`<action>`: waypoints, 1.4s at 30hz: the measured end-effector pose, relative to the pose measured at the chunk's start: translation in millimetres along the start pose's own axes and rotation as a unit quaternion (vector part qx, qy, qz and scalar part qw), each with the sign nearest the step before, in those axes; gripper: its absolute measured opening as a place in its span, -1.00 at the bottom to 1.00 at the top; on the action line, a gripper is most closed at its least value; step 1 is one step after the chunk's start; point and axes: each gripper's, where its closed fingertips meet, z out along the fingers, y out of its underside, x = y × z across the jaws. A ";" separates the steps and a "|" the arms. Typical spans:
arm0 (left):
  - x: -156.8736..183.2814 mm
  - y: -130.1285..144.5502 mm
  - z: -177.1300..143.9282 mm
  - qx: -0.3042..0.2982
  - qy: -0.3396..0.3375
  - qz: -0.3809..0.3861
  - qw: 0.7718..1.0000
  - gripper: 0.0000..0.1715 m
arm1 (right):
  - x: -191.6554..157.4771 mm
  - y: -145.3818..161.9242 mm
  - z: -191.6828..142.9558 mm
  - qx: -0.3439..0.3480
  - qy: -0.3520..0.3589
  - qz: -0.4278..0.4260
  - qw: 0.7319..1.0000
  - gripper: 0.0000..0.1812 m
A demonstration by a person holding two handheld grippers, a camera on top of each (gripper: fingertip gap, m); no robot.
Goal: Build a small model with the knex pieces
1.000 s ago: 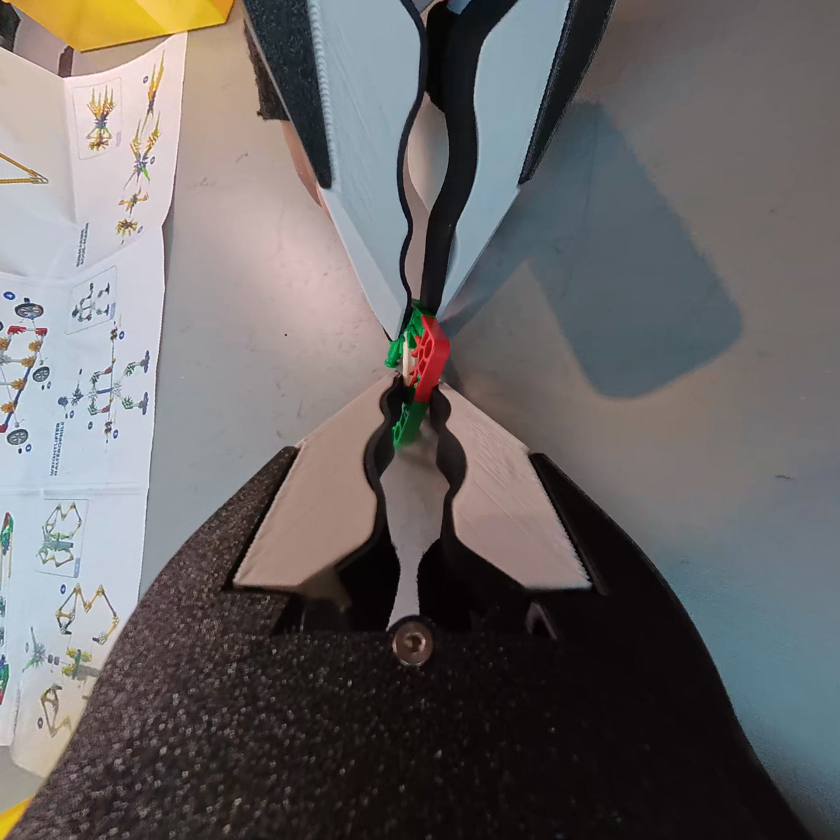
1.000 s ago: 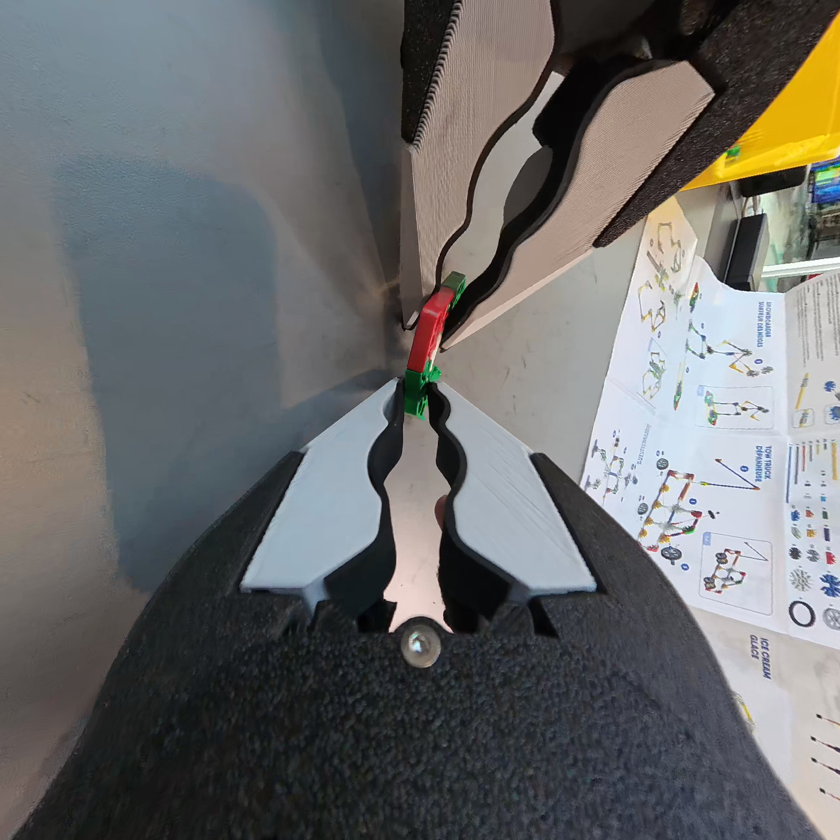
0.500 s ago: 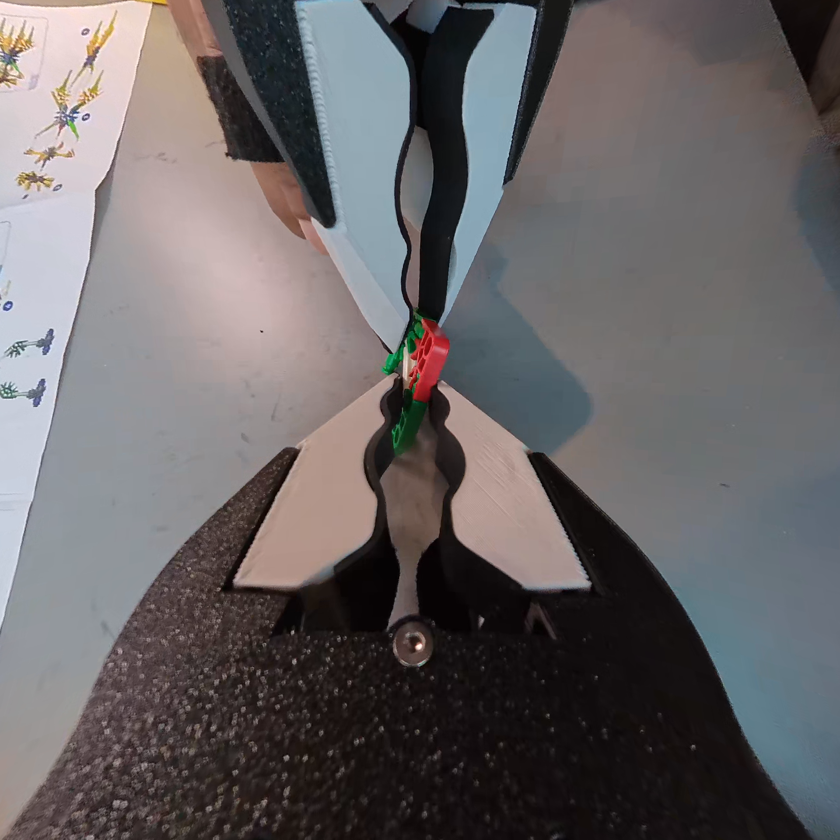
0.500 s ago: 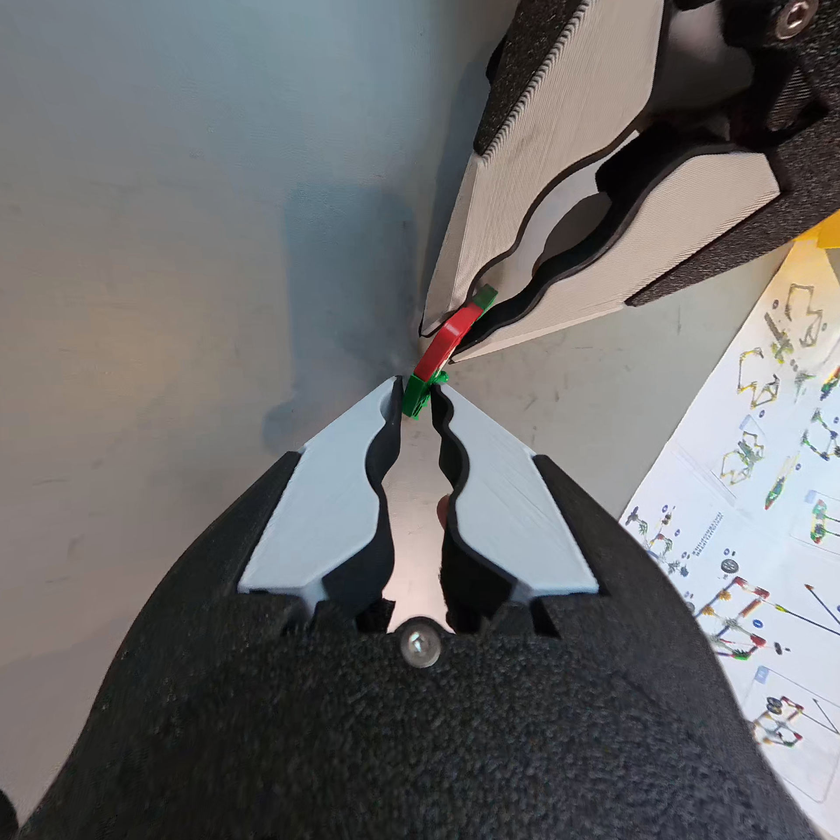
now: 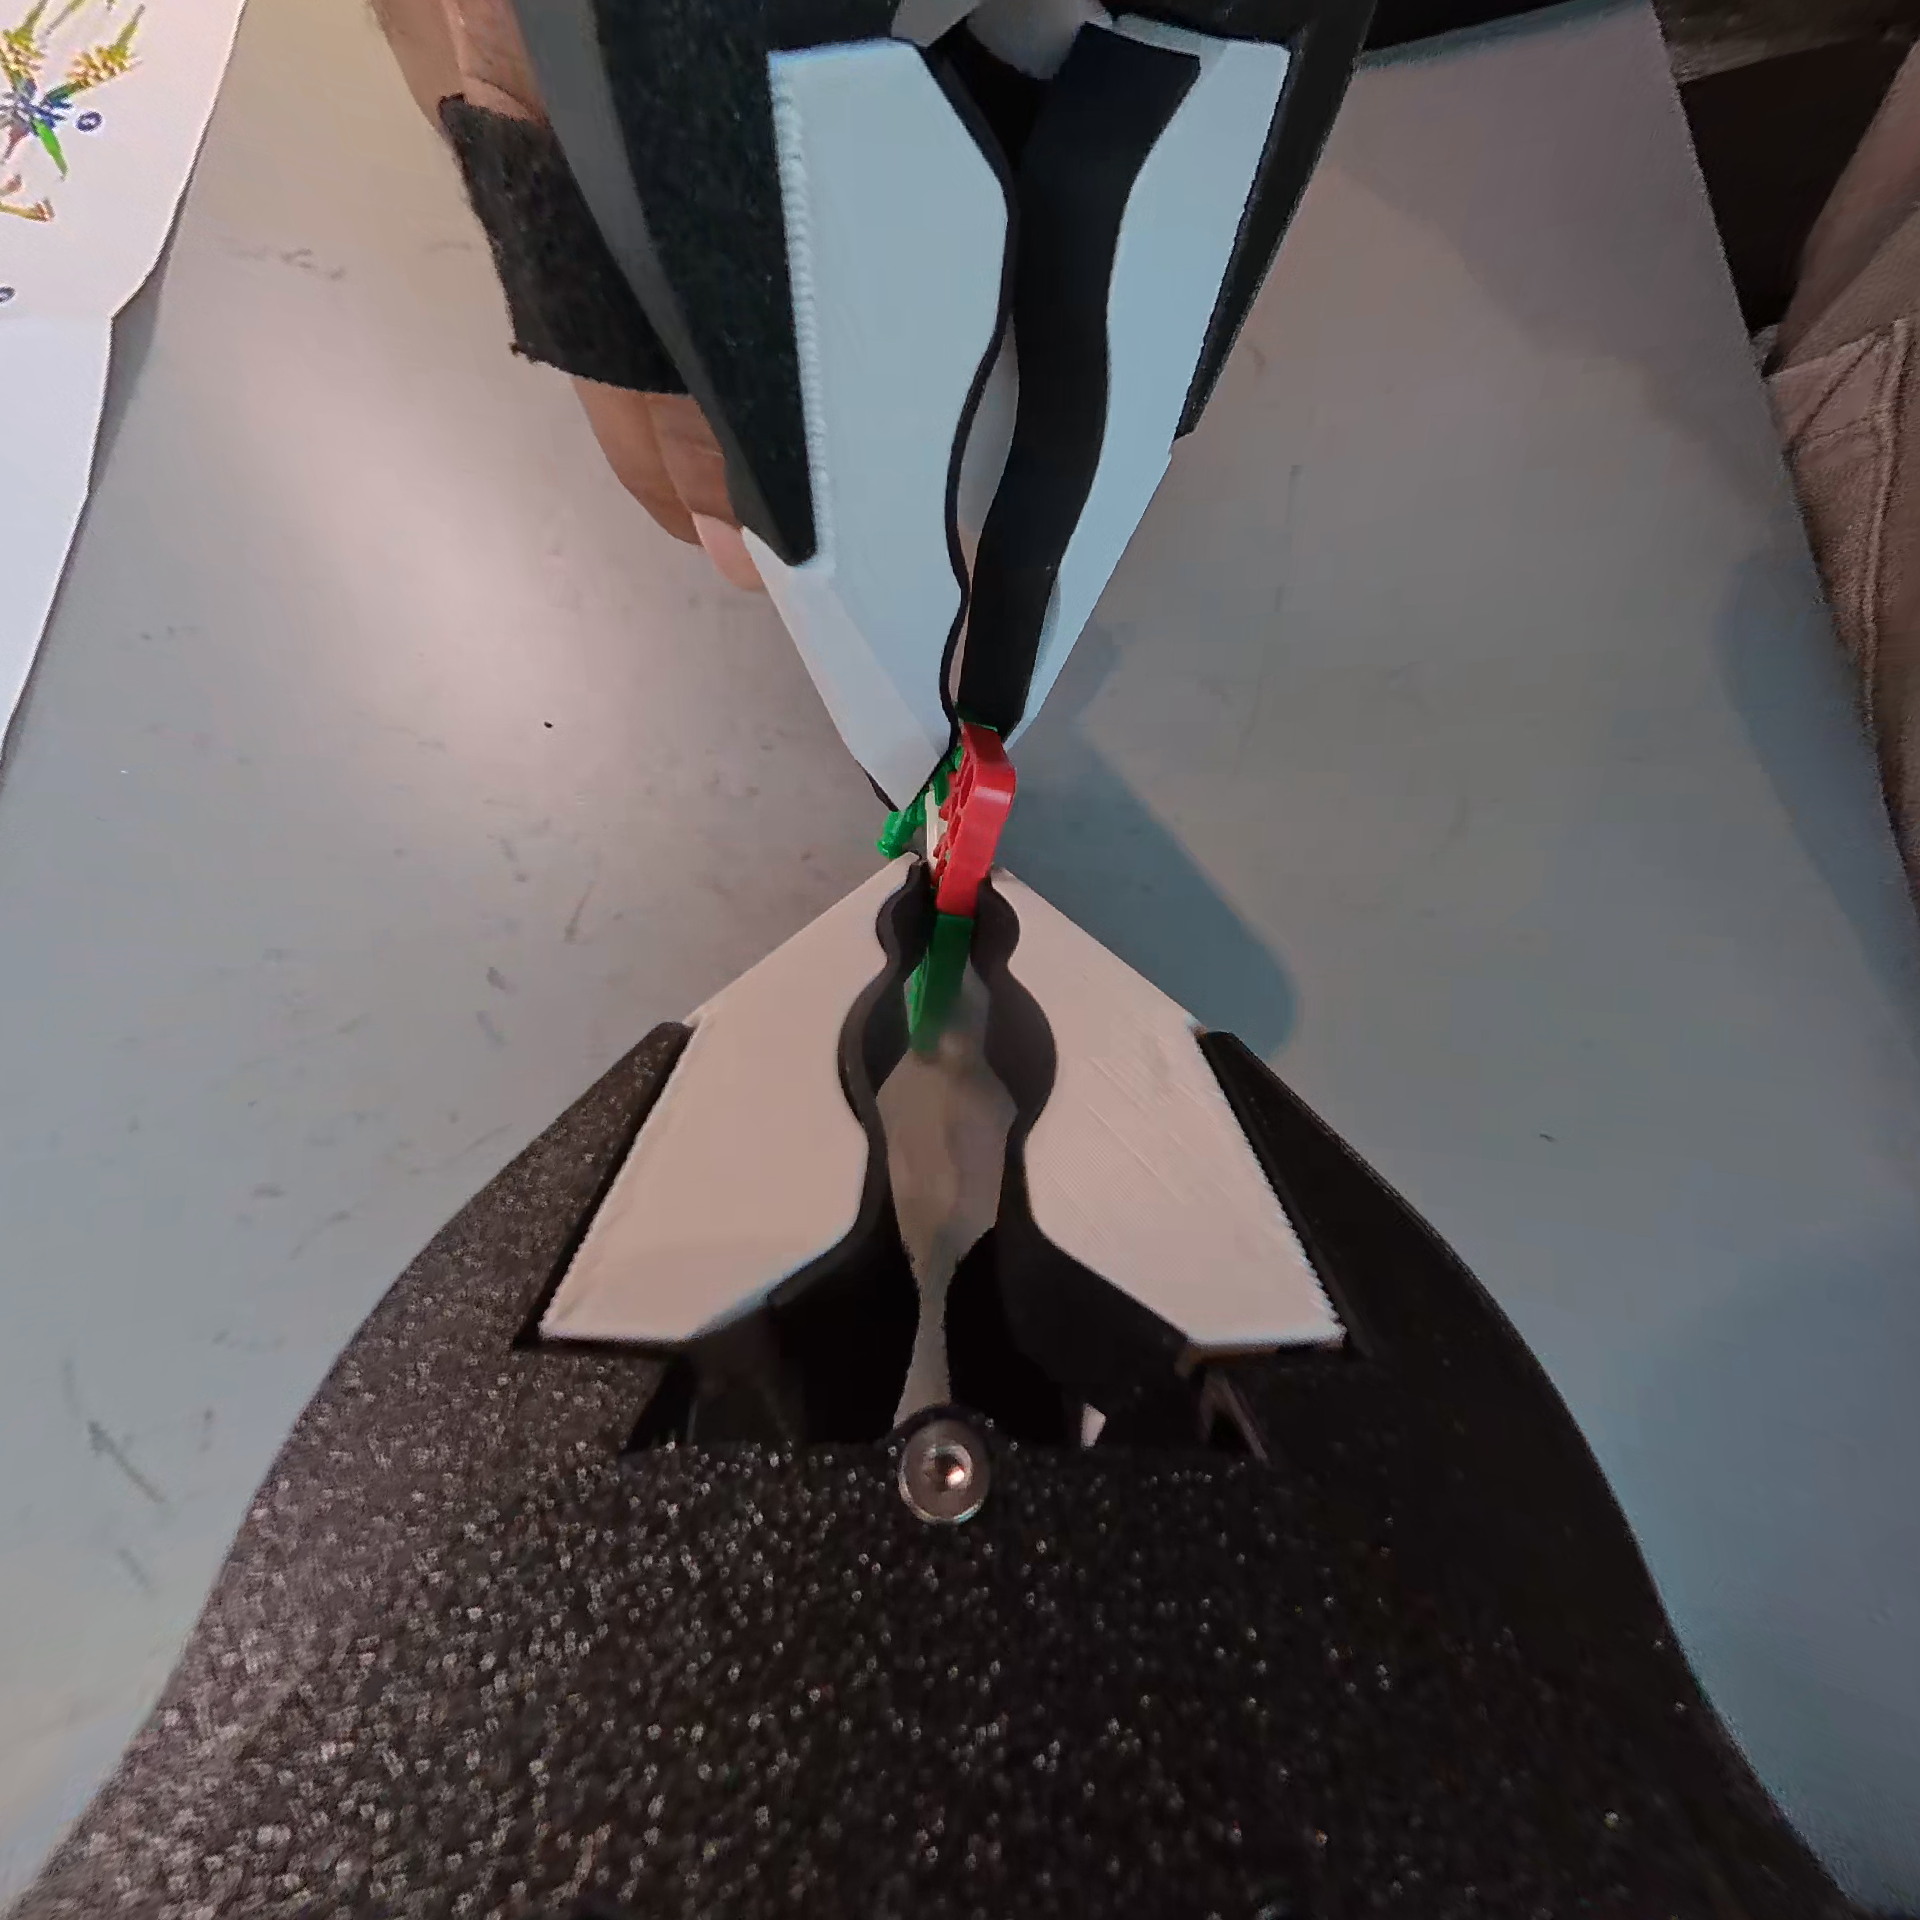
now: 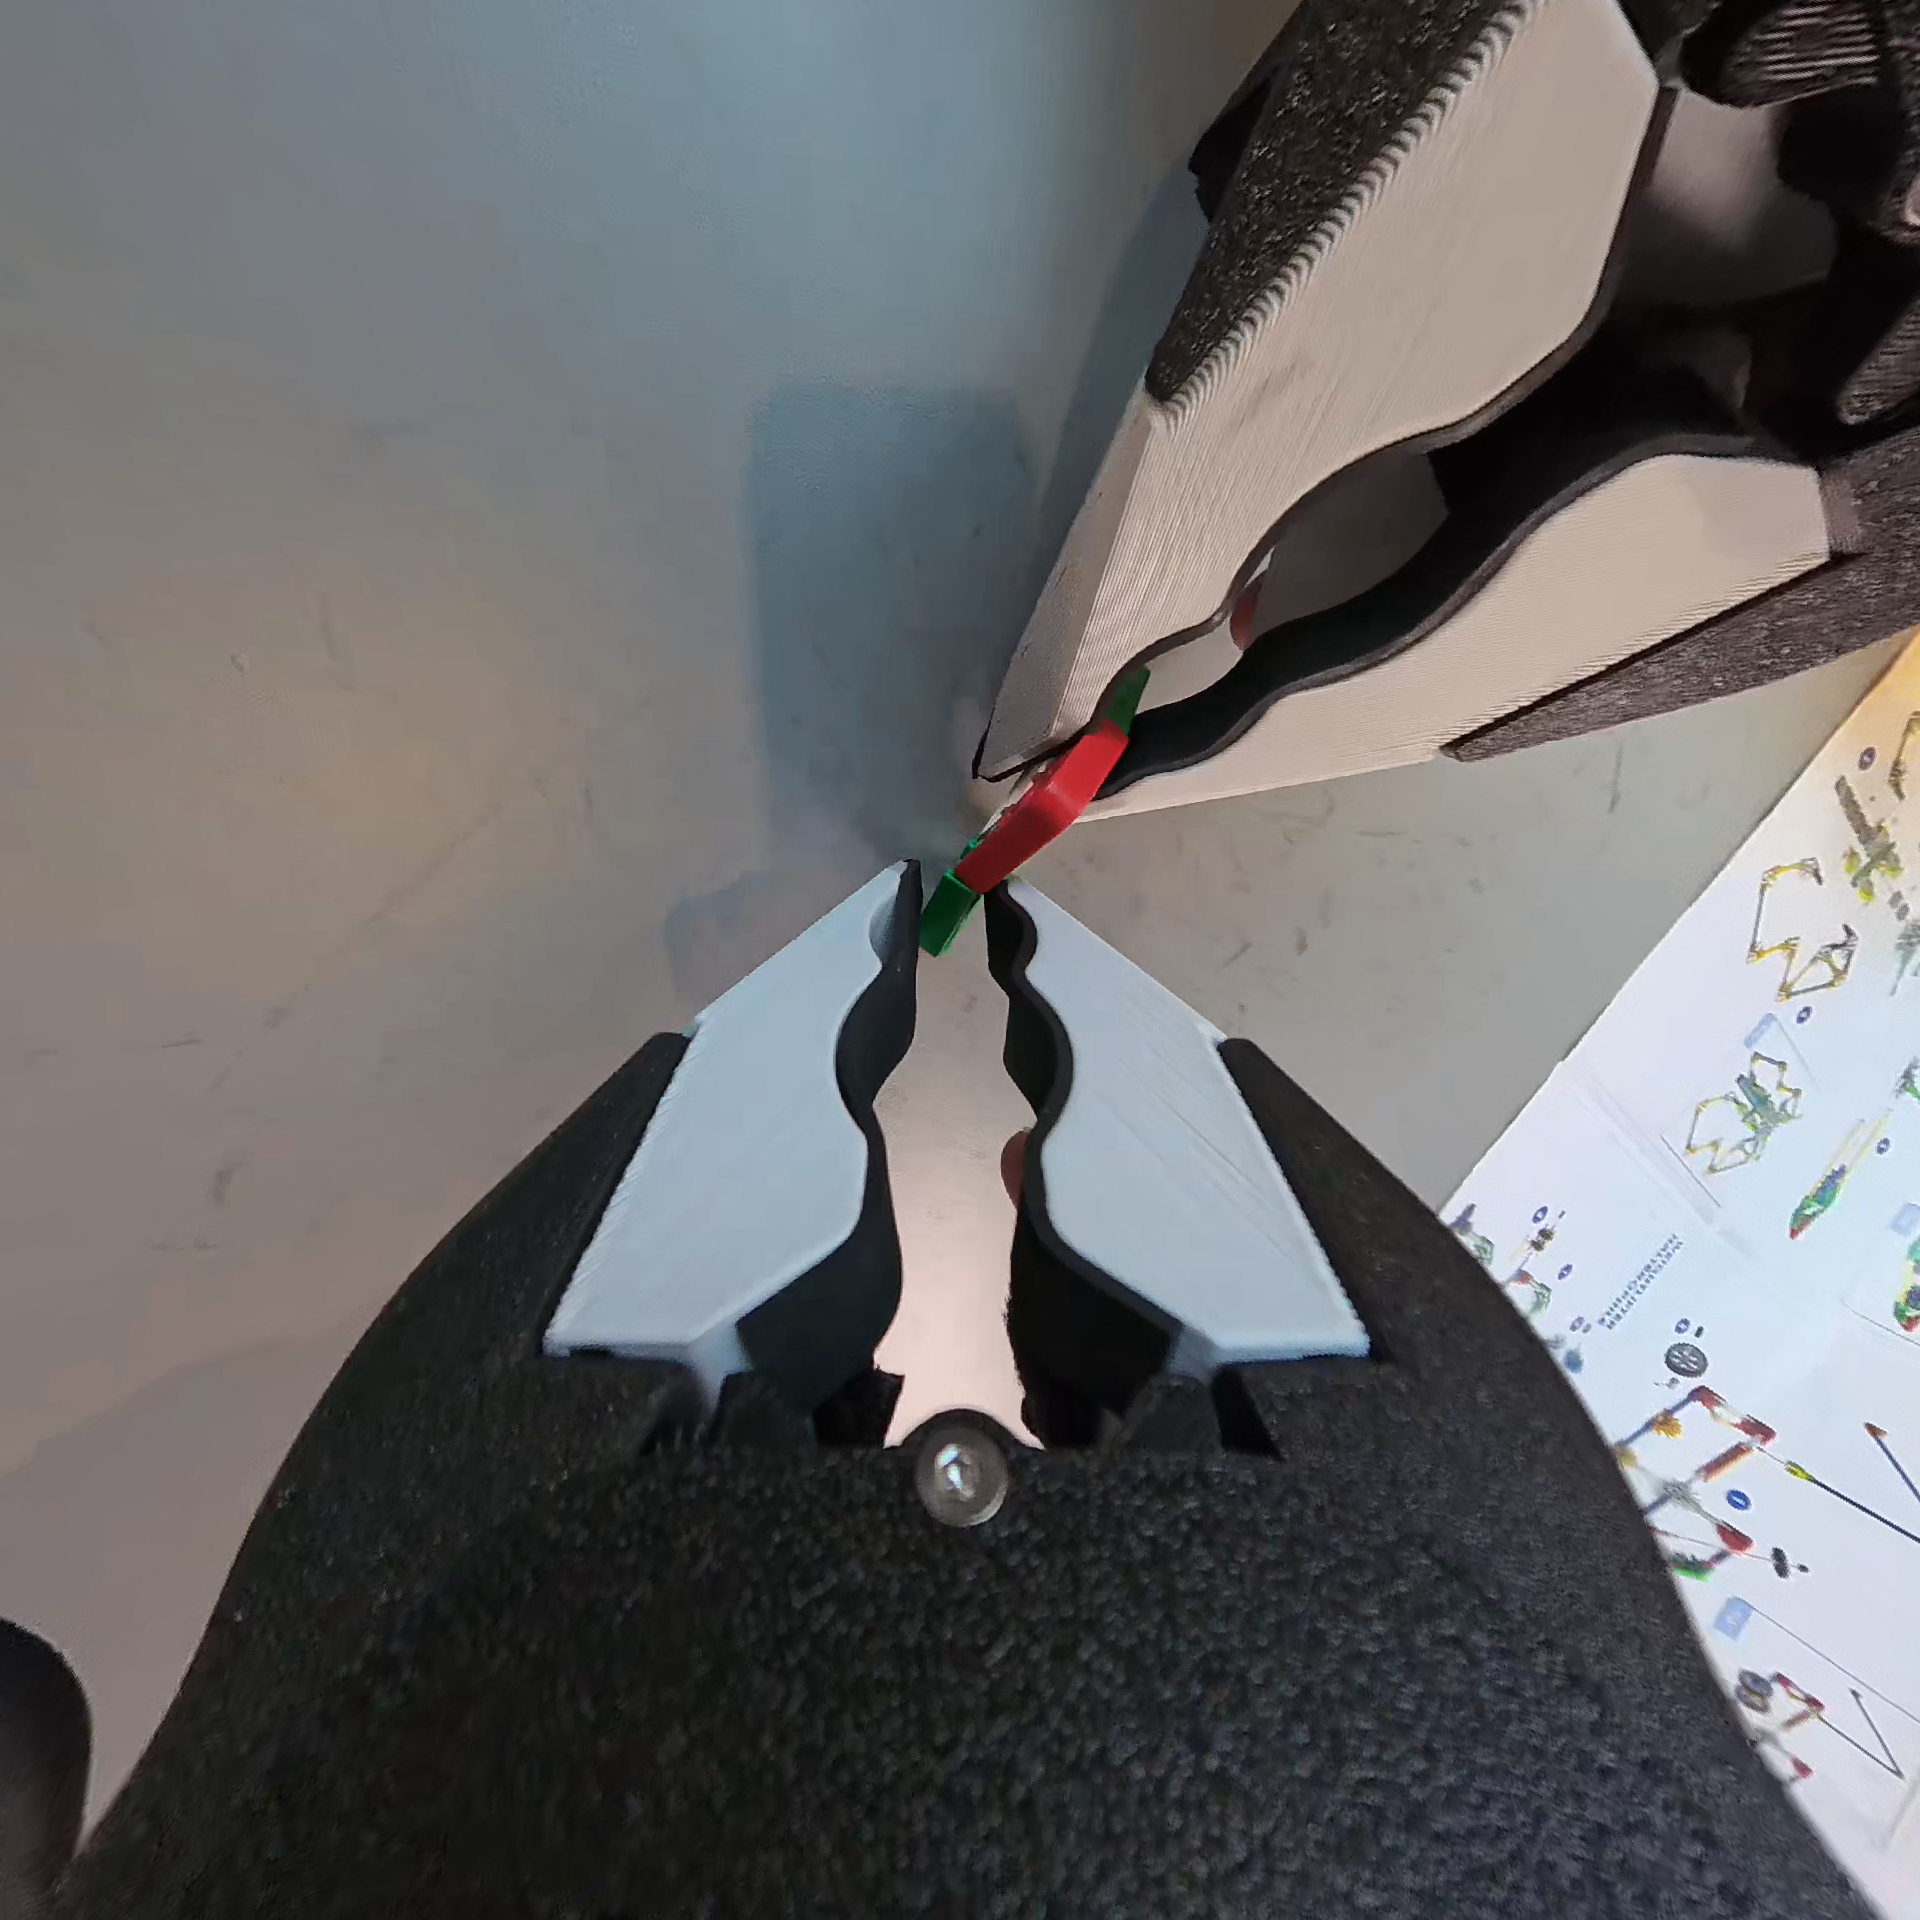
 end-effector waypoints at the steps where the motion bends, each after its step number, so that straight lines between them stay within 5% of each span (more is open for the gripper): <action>1: 0.7 0.0 -0.2 0.000 0.002 0.000 1.000 -0.93 | 0.0 -0.1 -0.1 -0.001 0.002 -0.001 1.000 -0.90; 10: -3.2 -4.0 -1.5 -0.004 0.073 -0.127 0.989 -0.94 | 2.5 3.6 -1.5 0.038 -0.058 0.124 0.990 -0.91; 20: -2.9 -4.1 -2.2 0.021 0.143 -0.185 0.972 -0.95 | 2.3 0.4 1.6 0.053 -0.104 0.234 0.965 -0.94; 26: -4.8 -4.1 -3.0 0.032 0.120 -0.177 0.976 -0.95 | 5.1 1.5 3.9 0.045 -0.092 0.277 0.955 -0.92; 29: -10.4 -6.5 -6.6 0.056 0.108 -0.200 0.972 -0.95 | 13.6 1.1 2.3 0.093 -0.079 0.325 0.938 -0.88; 35: -34.1 -33.3 -46.8 0.223 0.143 -0.311 0.913 -0.95 | 46.9 -3.8 -24.0 0.279 0.021 0.432 0.857 -0.84; 42: -53.3 -65.2 -80.3 0.376 0.155 -0.348 0.845 -0.95 | 81.6 -8.9 -78.7 0.508 0.075 0.523 0.680 -0.88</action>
